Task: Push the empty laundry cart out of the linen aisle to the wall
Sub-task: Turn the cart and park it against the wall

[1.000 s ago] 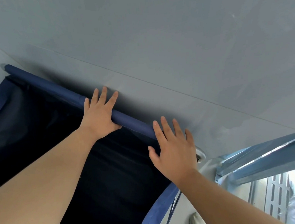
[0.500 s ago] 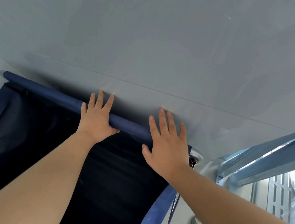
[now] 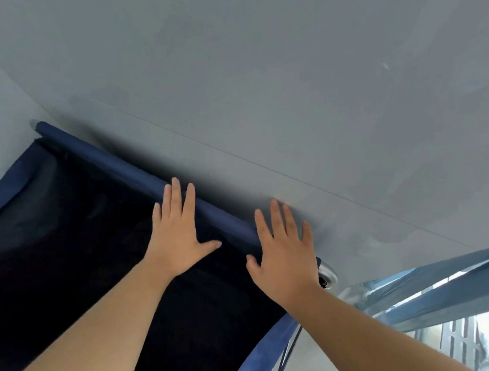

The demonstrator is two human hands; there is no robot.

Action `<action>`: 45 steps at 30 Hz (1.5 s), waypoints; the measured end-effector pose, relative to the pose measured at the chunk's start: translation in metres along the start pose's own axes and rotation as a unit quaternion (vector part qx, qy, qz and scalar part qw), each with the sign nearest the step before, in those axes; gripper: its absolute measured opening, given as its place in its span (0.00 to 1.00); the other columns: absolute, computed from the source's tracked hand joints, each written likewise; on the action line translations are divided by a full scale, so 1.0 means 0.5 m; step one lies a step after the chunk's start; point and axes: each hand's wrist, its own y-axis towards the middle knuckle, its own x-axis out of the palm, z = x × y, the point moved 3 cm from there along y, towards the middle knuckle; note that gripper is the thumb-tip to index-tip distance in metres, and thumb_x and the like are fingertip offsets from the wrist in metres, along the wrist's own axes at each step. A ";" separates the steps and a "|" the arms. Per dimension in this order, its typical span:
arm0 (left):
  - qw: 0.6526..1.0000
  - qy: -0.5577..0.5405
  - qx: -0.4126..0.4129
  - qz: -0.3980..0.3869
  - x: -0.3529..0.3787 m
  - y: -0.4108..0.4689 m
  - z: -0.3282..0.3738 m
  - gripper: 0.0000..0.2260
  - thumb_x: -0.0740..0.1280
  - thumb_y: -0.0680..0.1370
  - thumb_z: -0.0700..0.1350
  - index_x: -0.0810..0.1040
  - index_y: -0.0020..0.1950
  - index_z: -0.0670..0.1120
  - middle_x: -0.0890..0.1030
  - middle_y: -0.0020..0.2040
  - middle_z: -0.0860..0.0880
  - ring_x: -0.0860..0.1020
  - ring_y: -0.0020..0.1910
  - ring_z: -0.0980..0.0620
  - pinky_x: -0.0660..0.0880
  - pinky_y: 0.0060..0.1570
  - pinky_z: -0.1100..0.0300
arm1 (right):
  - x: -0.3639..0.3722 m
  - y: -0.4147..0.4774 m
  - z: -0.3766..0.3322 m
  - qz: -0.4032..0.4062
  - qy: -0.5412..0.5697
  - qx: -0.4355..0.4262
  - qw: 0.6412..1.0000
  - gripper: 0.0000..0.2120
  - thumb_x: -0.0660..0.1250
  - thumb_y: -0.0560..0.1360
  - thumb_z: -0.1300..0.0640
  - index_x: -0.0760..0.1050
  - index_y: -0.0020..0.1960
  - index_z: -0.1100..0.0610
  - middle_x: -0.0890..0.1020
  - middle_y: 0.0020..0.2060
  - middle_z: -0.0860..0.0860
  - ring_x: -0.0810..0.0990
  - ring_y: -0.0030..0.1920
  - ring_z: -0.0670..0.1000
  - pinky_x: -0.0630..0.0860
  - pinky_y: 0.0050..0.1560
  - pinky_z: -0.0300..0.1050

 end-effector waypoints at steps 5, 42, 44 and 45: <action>0.979 -0.139 -0.140 0.052 0.037 -0.241 0.023 0.53 0.60 0.69 0.75 0.29 0.76 0.52 0.26 0.77 0.51 0.29 0.77 0.52 0.39 0.75 0.46 | -0.010 0.002 0.008 -0.022 0.000 -0.035 0.999 0.44 0.57 0.77 0.37 0.38 0.81 0.54 0.42 0.82 0.58 0.44 0.82 0.59 0.49 0.77 0.63; 0.794 -0.083 -0.583 0.150 0.170 -0.865 0.159 0.40 0.56 0.72 0.65 0.64 0.75 0.37 0.62 0.77 0.35 0.65 0.73 0.33 0.73 0.61 0.35 | -0.053 0.022 0.084 -0.022 -0.082 -0.297 0.951 0.37 0.68 0.75 0.44 0.61 0.79 0.57 0.64 0.78 0.61 0.67 0.75 0.63 0.69 0.69 0.60; 0.801 -0.062 -0.575 0.155 0.166 -0.867 0.157 0.41 0.55 0.72 0.66 0.63 0.76 0.37 0.61 0.78 0.37 0.63 0.75 0.35 0.72 0.63 0.36 | -0.053 0.021 0.086 -0.027 -0.090 -0.295 0.951 0.38 0.68 0.76 0.44 0.60 0.79 0.57 0.63 0.78 0.60 0.66 0.76 0.62 0.68 0.70 0.60; 0.803 -0.054 -0.573 0.154 0.163 -0.868 0.153 0.42 0.55 0.73 0.66 0.62 0.76 0.38 0.61 0.78 0.37 0.62 0.76 0.36 0.71 0.64 0.36 | -0.054 0.021 0.086 -0.029 -0.094 -0.294 0.951 0.38 0.67 0.76 0.43 0.59 0.79 0.56 0.62 0.78 0.60 0.65 0.77 0.62 0.68 0.70 0.60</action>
